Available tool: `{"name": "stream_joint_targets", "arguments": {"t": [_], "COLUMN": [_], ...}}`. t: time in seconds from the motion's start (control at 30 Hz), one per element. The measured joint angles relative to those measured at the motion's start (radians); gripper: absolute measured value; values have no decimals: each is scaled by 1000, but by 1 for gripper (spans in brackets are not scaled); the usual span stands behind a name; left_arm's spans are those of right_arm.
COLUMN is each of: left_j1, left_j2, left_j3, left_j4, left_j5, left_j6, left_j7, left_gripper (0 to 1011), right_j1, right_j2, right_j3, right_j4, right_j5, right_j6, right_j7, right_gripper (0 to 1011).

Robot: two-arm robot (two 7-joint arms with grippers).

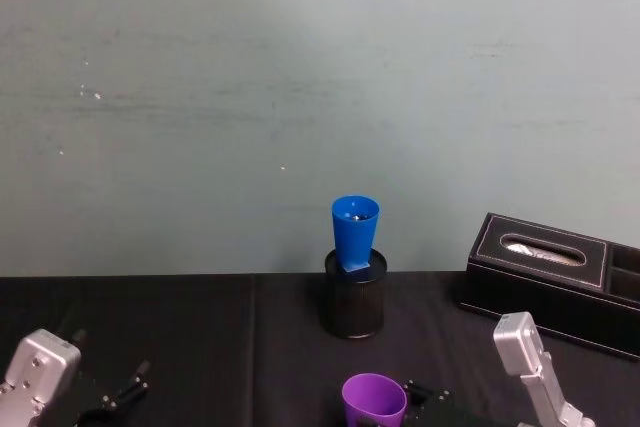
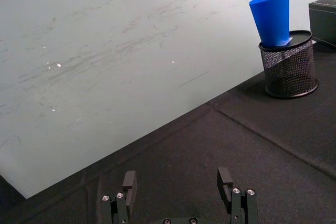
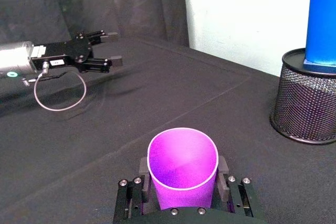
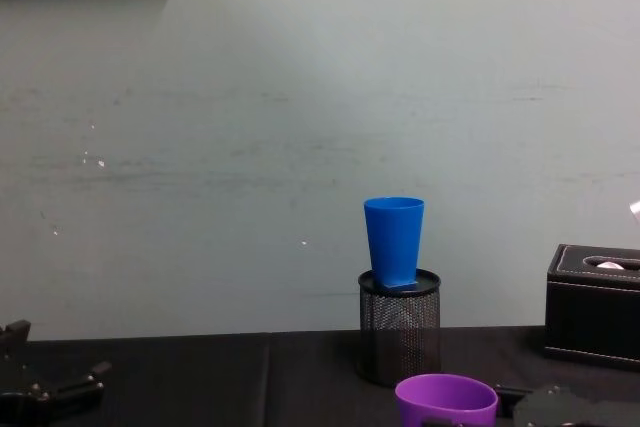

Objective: Pick up one cup with a gripper and tap it against the other cup.

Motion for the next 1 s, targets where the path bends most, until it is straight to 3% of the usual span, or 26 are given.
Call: {"name": "stream_joint_targets", "arguments": {"t": [0.17,0.5,0.8,1.0], "left_j1": [0,0,0,0], "left_j2": [0,0,0,0], "left_j3": [0,0,0,0], "left_j4": [0,0,0,0], "left_j5": [0,0,0,0], "left_j6": [0,0,0,0], "left_j7": [0,0,0,0], "left_gripper": [1005,1005,1005,1005], "right_j1": [0,-1,-5,-39], "right_j2": [0,1,2,15], "right_j3": [0,0,3,41], "right_j4": [-1,-2,-9,-78], "right_j5": [0,1,1,16], "right_j6": [0,0,-7,-49], "right_j7": [0,-1,-3,-23], "right_gripper": [733,991,1003,1003]}}
